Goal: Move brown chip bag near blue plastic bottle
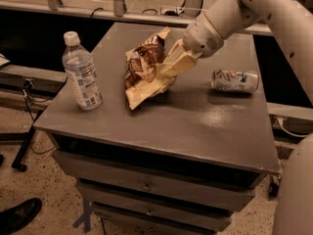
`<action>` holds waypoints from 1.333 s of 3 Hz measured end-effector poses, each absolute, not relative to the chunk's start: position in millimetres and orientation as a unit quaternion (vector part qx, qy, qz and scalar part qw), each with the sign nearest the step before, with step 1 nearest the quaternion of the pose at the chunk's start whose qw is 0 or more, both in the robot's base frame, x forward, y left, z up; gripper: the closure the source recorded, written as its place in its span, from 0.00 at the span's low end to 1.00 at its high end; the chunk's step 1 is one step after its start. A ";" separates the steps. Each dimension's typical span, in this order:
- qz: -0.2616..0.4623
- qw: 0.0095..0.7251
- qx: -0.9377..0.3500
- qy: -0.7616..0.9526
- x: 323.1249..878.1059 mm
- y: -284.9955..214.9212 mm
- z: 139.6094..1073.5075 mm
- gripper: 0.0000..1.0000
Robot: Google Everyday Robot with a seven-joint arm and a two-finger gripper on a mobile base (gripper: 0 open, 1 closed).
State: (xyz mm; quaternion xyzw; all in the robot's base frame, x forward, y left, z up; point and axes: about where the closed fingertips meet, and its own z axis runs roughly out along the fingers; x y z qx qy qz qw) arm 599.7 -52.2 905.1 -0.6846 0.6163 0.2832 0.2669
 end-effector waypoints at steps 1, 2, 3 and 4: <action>0.301 0.265 -0.683 0.611 588.6 -37.3 900.6 1.00; 0.318 0.263 -0.675 0.611 580.2 -24.6 896.4 1.00; 0.333 0.263 -0.668 0.611 574.9 -12.9 894.3 0.84; 0.341 0.262 -0.662 0.614 571.5 -4.5 892.4 0.60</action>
Offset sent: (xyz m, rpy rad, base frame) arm -0.0334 0.0358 -0.0115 0.0648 0.0937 0.0187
